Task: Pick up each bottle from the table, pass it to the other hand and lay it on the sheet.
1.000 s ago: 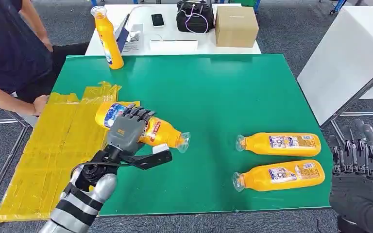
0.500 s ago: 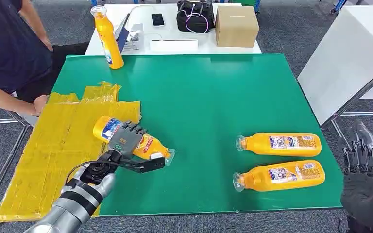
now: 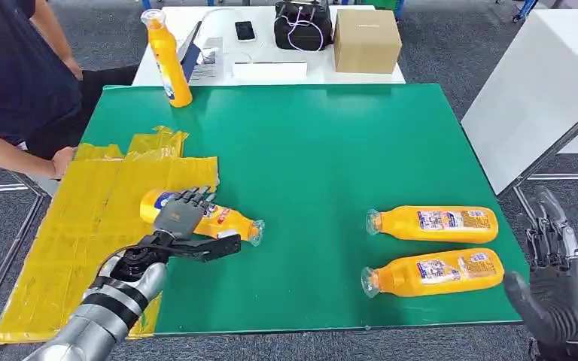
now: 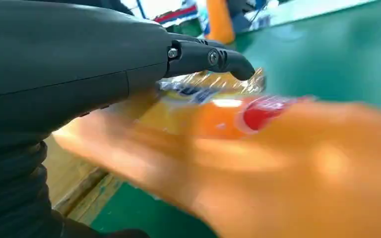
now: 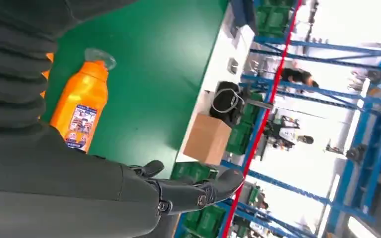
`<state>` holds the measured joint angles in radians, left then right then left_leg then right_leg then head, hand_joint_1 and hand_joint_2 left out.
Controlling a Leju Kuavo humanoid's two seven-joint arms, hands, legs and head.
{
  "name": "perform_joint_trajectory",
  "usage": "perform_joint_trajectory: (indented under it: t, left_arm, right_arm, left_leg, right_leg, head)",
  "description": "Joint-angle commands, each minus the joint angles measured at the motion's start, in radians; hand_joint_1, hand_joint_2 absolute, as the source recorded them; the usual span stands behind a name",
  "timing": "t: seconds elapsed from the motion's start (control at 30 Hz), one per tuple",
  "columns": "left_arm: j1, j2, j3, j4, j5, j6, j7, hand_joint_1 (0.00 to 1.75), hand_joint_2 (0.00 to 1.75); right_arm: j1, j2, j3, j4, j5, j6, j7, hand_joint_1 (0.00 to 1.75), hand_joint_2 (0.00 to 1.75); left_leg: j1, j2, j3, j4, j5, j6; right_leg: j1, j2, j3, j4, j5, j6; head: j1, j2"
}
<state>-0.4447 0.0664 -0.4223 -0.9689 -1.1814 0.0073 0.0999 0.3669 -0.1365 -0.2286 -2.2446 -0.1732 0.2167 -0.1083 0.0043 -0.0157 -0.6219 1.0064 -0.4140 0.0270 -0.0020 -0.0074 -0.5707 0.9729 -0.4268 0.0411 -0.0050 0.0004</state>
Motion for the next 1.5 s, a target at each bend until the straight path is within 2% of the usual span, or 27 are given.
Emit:
perform_joint_trajectory:
  t: [0.03,0.1,0.13,0.2,0.23,0.27,0.3,0.33,0.37,0.4,0.43,0.5,0.53,0.63,0.67,0.7,0.8,0.9,1.0,1.13,1.17,1.3,1.4,1.47,1.5]
  left_arm:
    - [-0.042,0.052,0.020,0.064,0.046,-0.054,0.025,0.00,1.75]
    - [-0.013,0.057,0.049,-0.001,0.088,-0.038,0.030,0.00,1.75]
    - [0.045,0.024,0.140,-0.127,0.234,0.018,-0.033,0.00,1.75]
    - [0.088,0.038,0.134,-0.270,0.245,-0.048,0.021,0.00,1.75]
    - [0.130,0.013,0.186,-0.346,0.355,-0.014,-0.032,0.00,1.75]
    - [0.159,0.020,0.196,-0.386,0.376,-0.008,-0.039,0.00,1.75]
    - [0.169,0.025,0.198,-0.398,0.380,-0.008,-0.039,0.00,1.75]
    - [0.207,-0.031,0.278,-0.482,0.669,-0.042,-0.155,0.00,1.75]
    - [0.235,-0.035,0.305,-0.526,0.830,-0.098,-0.170,0.00,1.75]
    - [0.248,-0.032,0.310,-0.554,0.898,-0.110,-0.186,0.00,0.00]
    - [0.295,-0.045,0.321,-0.611,1.023,-0.108,-0.184,0.00,0.00]
    - [0.327,-0.038,0.294,-0.633,1.039,-0.078,-0.205,0.00,0.00]
    - [0.343,-0.051,0.289,-0.648,1.111,-0.078,-0.256,0.00,0.00]
    - [0.352,-0.052,0.267,-0.675,1.131,-0.076,-0.260,0.00,0.00]
    - [0.354,-0.056,0.266,-0.678,1.169,-0.085,-0.262,0.00,0.00]
    - [0.354,-0.057,0.263,-0.680,1.190,-0.092,-0.261,0.00,0.00]
    - [0.354,-0.057,0.259,-0.681,1.189,-0.092,-0.261,0.00,0.00]
    - [0.344,-0.062,0.249,-0.672,1.207,-0.099,-0.260,0.00,0.00]
    - [0.323,-0.066,0.220,-0.656,1.226,-0.110,-0.243,0.00,0.00]
    - [0.319,-0.065,0.213,-0.655,1.228,-0.107,-0.237,0.00,0.00]
    - [0.319,-0.067,0.211,-0.655,1.237,-0.107,-0.232,0.00,0.00]
    - [0.295,-0.059,0.172,-0.652,1.250,-0.121,-0.218,0.00,0.00]
    - [0.287,-0.059,0.161,-0.655,1.253,-0.121,-0.210,0.00,0.00]
    - [0.287,-0.059,0.161,-0.655,1.253,-0.121,-0.210,0.00,0.00]
    - [0.287,-0.059,0.161,-0.655,1.253,-0.121,-0.210,0.00,0.00]
  right_arm:
    - [0.044,-0.072,0.077,0.027,0.070,-0.033,-0.023,0.00,1.75]
    - [0.088,-0.075,0.052,0.011,0.130,-0.041,-0.018,0.00,1.75]
    - [0.130,-0.075,0.021,-0.023,0.253,-0.066,-0.021,0.00,1.75]
    - [0.150,-0.074,0.006,-0.050,0.250,-0.057,-0.023,0.00,1.75]
    - [0.174,-0.057,-0.019,-0.067,0.292,-0.060,-0.014,0.00,1.75]
    - [0.206,-0.039,-0.042,-0.080,0.313,-0.058,-0.014,0.00,1.75]
    - [0.220,-0.033,-0.051,-0.085,0.314,-0.053,-0.023,0.00,1.75]
    - [0.223,-0.036,-0.066,-0.089,0.329,-0.038,-0.026,0.00,1.75]
    - [0.244,-0.039,-0.087,-0.093,0.369,-0.034,-0.018,0.00,1.75]
    - [0.258,-0.044,-0.099,-0.096,0.391,-0.031,-0.022,0.00,1.75]
    - [0.294,-0.049,-0.117,-0.095,0.449,-0.005,0.005,0.00,1.75]
    - [0.308,-0.044,-0.121,-0.088,0.475,-0.004,-0.014,0.00,1.75]
    - [0.317,-0.064,-0.112,-0.089,0.559,-0.021,-0.017,0.00,1.75]
    - [0.319,-0.105,-0.095,-0.088,0.607,-0.031,0.008,0.00,1.75]
    - [0.318,-0.131,-0.078,-0.082,0.624,-0.036,0.034,0.00,1.75]
    - [0.315,-0.155,-0.070,-0.070,0.634,-0.044,0.057,0.00,1.75]
    - [0.309,-0.161,-0.069,-0.062,0.633,-0.045,0.059,0.00,1.75]
    - [0.300,-0.218,-0.060,-0.021,0.638,-0.040,0.107,0.00,1.75]
    - [0.241,-0.298,-0.045,0.096,0.658,-0.035,0.155,0.00,1.75]
    - [0.229,-0.312,-0.033,0.119,0.663,-0.039,0.161,0.00,1.75]
    - [0.219,-0.331,-0.020,0.139,0.672,-0.036,0.174,0.00,1.75]
    - [0.109,-0.421,0.067,0.313,0.670,-0.014,0.204,0.00,1.75]
    - [0.067,-0.437,0.098,0.370,0.683,-0.019,0.208,0.00,1.75]
    - [0.067,-0.437,0.098,0.370,0.683,-0.019,0.208,0.00,1.75]
    - [0.067,-0.437,0.098,0.370,0.683,-0.019,0.208,0.00,1.75]
  left_leg:
    - [0.000,0.002,0.004,-0.001,-0.001,-0.001]
    - [0.000,0.002,0.006,-0.001,-0.002,-0.001]
    - [0.000,0.002,0.004,0.000,-0.002,-0.001]
    - [0.000,0.003,0.004,0.001,-0.003,-0.001]
    - [0.000,0.002,0.006,0.002,-0.005,-0.001]
    - [0.000,0.002,0.002,0.001,-0.002,-0.001]
    - [0.000,0.001,0.005,0.001,-0.004,-0.001]
    - [0.000,0.000,0.004,0.000,-0.003,-0.001]
    - [0.000,0.000,0.003,0.001,-0.003,-0.001]
    - [0.000,0.001,0.002,0.001,-0.002,-0.001]
    - [0.000,0.001,0.004,0.001,-0.004,-0.001]
    - [-0.001,0.002,0.002,0.000,-0.003,0.000]
    - [-0.001,0.003,0.002,0.000,-0.003,-0.001]
    - [0.000,0.003,0.001,0.000,-0.003,-0.001]
    - [0.000,0.004,0.006,0.001,-0.006,-0.002]
    - [0.000,0.003,0.002,0.001,-0.004,-0.001]
    - [0.000,0.003,0.003,0.000,-0.003,-0.001]
    - [0.000,0.003,0.003,-0.001,-0.003,-0.001]
    - [0.000,0.003,0.005,-0.001,-0.003,-0.001]
    - [0.000,0.003,0.004,-0.001,-0.002,-0.001]
    - [0.000,0.004,0.008,-0.001,-0.004,-0.001]
    - [0.000,0.004,0.006,-0.001,-0.002,-0.001]
    - [0.000,0.007,0.008,-0.001,-0.003,-0.001]
    - [0.000,0.004,0.003,-0.001,-0.001,-0.001]
    - [0.000,0.004,0.005,-0.001,-0.002,-0.001]
  right_leg:
    - [0.001,0.002,0.004,-0.001,-0.001,-0.001]
    - [0.001,0.002,0.005,-0.001,-0.001,-0.001]
    - [0.000,0.001,0.004,-0.001,-0.001,0.000]
    - [0.000,0.002,0.004,0.001,-0.003,0.000]
    - [0.000,0.001,0.006,0.001,-0.004,-0.001]
    - [0.000,0.001,0.001,0.001,-0.002,0.000]
    - [0.000,0.000,0.005,0.001,-0.004,-0.001]
    - [0.000,-0.001,0.004,0.000,-0.004,0.000]
    - [0.000,-0.001,0.002,0.000,-0.003,0.000]
    - [0.000,0.000,0.001,0.000,-0.003,0.000]
    - [0.000,0.001,0.004,0.000,-0.004,0.000]
    - [-0.001,0.002,0.001,0.000,-0.003,0.000]
    - [-0.001,0.002,0.000,-0.001,-0.002,0.000]
    - [-0.001,0.002,0.000,-0.001,-0.002,0.000]
    - [0.000,0.003,0.005,0.000,-0.004,-0.001]
    - [0.000,0.002,0.001,0.000,-0.002,-0.001]
    - [0.000,0.002,0.002,-0.001,-0.002,0.000]
    - [0.000,0.002,0.002,-0.001,-0.001,0.000]
    - [0.000,0.003,0.004,-0.002,-0.001,0.000]
    - [0.000,0.002,0.003,-0.002,-0.001,0.000]
    - [0.000,0.003,0.008,-0.003,-0.002,0.000]
    - [0.000,0.004,0.005,-0.003,0.000,0.000]
    - [0.000,0.006,0.008,-0.004,0.000,0.000]
    - [0.000,0.003,0.003,-0.002,0.000,0.000]
    - [0.000,0.003,0.005,-0.003,0.000,0.000]
  head:
    - [0.000,0.000]
    - [0.000,0.000]
    - [0.000,0.000]
    - [0.000,0.000]
    - [0.001,0.000]
    - [0.000,0.000]
    - [0.000,0.000]
    - [0.000,0.000]
    - [0.000,0.000]
    - [0.000,0.000]
    - [0.001,0.000]
    - [0.000,0.000]
    - [0.000,0.000]
    - [0.000,0.000]
    - [0.000,0.000]
    - [0.000,0.000]
    - [0.000,0.000]
    - [0.000,0.000]
    - [0.000,0.000]
    - [0.000,0.000]
    - [0.000,0.000]
    - [0.000,0.000]
    - [0.000,0.000]
    - [0.000,0.000]
    - [0.000,0.000]
